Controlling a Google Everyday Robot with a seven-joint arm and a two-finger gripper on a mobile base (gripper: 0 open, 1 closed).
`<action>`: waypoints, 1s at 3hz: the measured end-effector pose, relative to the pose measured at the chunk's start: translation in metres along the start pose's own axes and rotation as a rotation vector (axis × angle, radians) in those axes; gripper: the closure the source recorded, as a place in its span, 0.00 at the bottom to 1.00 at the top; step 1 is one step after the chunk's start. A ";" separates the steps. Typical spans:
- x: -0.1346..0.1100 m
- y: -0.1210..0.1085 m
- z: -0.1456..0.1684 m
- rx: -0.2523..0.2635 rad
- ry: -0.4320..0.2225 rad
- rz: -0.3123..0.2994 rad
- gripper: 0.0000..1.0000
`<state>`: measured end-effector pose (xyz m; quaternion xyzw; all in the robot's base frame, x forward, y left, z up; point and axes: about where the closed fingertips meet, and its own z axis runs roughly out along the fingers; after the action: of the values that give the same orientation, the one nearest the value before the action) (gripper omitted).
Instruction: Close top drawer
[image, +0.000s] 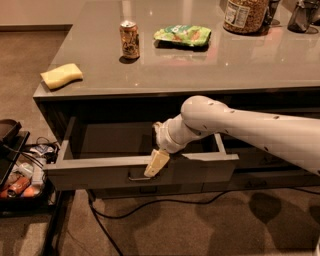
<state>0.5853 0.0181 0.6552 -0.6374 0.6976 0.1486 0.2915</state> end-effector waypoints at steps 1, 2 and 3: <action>0.000 0.000 0.000 0.000 0.000 0.000 0.00; -0.002 -0.002 0.002 0.005 -0.003 -0.008 0.19; -0.002 -0.002 0.002 0.005 -0.003 -0.008 0.41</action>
Offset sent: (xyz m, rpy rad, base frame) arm 0.0092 0.0057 0.0014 0.0035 -0.0349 0.0070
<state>0.5877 0.0209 0.6547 -0.6394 0.6948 0.1468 0.2948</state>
